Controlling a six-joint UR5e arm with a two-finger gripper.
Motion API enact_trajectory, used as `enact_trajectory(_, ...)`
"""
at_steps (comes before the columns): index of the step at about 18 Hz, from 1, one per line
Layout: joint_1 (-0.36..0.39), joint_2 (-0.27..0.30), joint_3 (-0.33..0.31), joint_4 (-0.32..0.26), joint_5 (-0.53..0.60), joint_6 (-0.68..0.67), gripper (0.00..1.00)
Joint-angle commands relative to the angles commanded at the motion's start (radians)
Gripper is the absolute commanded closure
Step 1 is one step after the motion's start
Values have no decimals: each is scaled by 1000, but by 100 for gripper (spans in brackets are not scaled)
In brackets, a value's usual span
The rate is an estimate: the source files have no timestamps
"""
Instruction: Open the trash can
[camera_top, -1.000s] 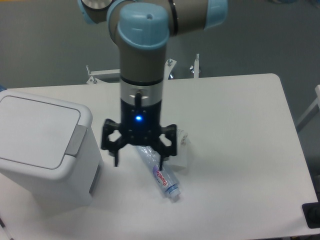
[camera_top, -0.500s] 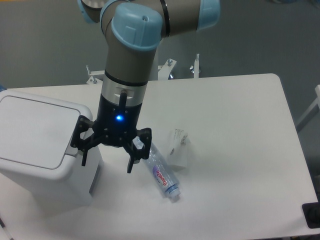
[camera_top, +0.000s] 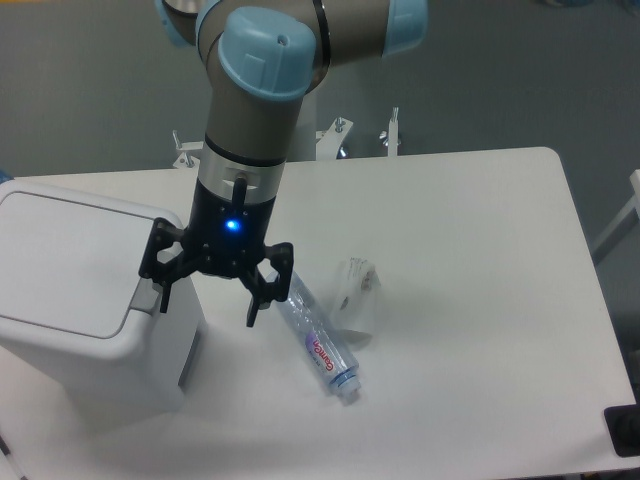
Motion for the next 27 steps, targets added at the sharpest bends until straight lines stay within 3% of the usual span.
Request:
enact_trajectory(4, -2, 28, -35, 0, 3, 5, 0)
enact_trajectory(27, -2, 29, -49, 2, 12, 0, 0)
